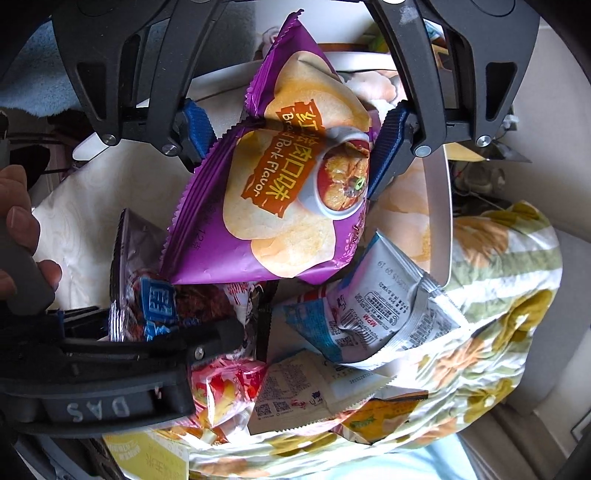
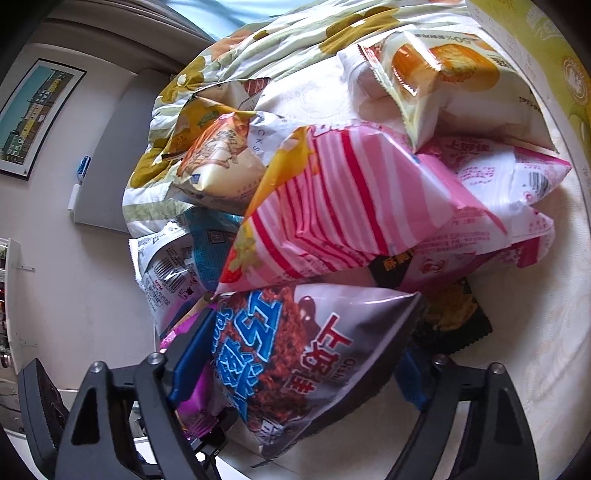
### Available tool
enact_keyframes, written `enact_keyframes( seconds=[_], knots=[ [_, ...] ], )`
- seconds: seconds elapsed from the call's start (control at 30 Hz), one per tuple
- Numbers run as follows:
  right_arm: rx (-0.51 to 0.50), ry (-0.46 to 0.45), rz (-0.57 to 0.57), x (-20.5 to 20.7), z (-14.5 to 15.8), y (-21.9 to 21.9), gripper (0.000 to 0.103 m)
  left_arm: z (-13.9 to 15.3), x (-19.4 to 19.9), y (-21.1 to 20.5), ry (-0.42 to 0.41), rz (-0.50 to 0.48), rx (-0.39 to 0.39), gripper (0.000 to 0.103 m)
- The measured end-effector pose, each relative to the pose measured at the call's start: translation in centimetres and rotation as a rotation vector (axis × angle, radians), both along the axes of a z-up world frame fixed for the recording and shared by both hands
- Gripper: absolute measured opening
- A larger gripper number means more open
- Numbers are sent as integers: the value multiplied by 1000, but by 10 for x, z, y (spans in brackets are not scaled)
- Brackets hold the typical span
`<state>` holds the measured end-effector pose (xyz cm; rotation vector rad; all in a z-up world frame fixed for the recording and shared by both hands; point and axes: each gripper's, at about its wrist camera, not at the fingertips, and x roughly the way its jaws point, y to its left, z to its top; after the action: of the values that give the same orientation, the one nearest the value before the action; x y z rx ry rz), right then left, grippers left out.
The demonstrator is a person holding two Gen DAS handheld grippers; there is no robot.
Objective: Organize snacks
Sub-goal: 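Grasp the purple pork-flavour bag with the left gripper while the right gripper grasps the blue-lettered bag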
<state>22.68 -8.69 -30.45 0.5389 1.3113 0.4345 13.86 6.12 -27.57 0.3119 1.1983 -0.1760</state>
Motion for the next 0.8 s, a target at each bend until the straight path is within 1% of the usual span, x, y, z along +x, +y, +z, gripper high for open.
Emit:
enact_keyframes(
  seconds=[0.1, 0.17, 0.2, 0.27, 0.43, 0.6, 0.8],
  knots=[
    [-2, -9, 5, -3, 3, 5, 61, 3, -2, 1, -6, -4, -6, 69],
    [-9, -15, 7, -7, 6, 5, 58, 6, -5, 3, -13, -6, -11, 68],
    [-10, -15, 4, -10, 7, 5, 58, 8, -7, 4, -16, -7, -15, 67],
    [-15, -14, -5, -16, 8, 3, 57, 12, -11, 7, -27, -8, -18, 63],
    [-12, -18, -36, -34, 14, -4, 57, 20, -18, 15, -37, 1, -49, 62],
    [-17, -43, -64, -48, 26, -8, 57, 29, -27, 22, -58, -1, -82, 61],
    [-25, -73, -104, -68, 46, -14, 56, 53, -40, 25, -90, -23, -137, 61]
  ],
)
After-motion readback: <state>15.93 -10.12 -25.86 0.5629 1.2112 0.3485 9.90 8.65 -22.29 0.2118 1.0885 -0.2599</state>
